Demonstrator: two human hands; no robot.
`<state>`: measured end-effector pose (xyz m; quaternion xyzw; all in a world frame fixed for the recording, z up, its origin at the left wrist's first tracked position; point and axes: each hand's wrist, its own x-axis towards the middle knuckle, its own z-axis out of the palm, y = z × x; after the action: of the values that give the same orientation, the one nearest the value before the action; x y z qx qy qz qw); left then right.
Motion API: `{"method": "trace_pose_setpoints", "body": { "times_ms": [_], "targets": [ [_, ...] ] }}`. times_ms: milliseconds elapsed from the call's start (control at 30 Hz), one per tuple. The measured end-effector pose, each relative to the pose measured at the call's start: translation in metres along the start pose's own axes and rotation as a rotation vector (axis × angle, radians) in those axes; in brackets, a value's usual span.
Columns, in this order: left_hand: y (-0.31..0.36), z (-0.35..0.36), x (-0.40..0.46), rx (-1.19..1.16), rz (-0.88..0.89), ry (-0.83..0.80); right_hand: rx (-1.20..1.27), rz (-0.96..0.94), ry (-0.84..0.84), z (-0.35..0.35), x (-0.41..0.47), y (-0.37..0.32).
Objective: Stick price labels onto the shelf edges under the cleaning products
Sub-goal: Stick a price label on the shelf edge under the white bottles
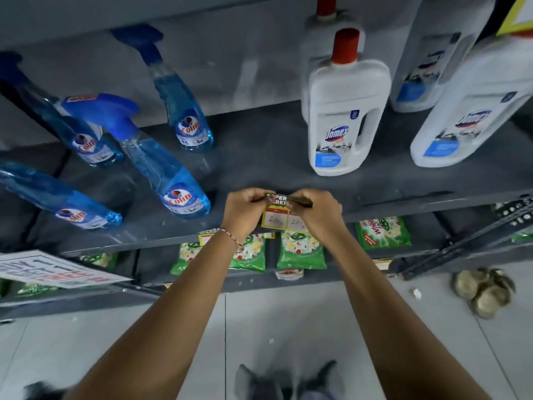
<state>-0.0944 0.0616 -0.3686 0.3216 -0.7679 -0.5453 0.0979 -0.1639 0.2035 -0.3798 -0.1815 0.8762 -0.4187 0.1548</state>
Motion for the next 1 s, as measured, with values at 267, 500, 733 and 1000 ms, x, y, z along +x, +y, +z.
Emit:
{"method": "trace_pose_setpoints", "body": {
  "times_ms": [267, 500, 733, 1000],
  "targets": [
    [0.002, 0.064, -0.057, 0.148, 0.139, -0.016, 0.115, -0.050, 0.233, -0.046, -0.045, 0.062],
    [0.019, 0.150, -0.067, 0.075, 0.160, -0.081, 0.172, 0.040, 0.374, -0.097, -0.044, 0.119],
    [0.018, 0.191, -0.061, 0.205, 0.312, -0.054, 0.191, 0.035, 0.440, -0.112, -0.032, 0.152],
    [0.019, 0.204, -0.055, 0.237, 0.375, -0.026, 0.210, 0.012, 0.495, -0.112, -0.024, 0.161]
  ]
}}
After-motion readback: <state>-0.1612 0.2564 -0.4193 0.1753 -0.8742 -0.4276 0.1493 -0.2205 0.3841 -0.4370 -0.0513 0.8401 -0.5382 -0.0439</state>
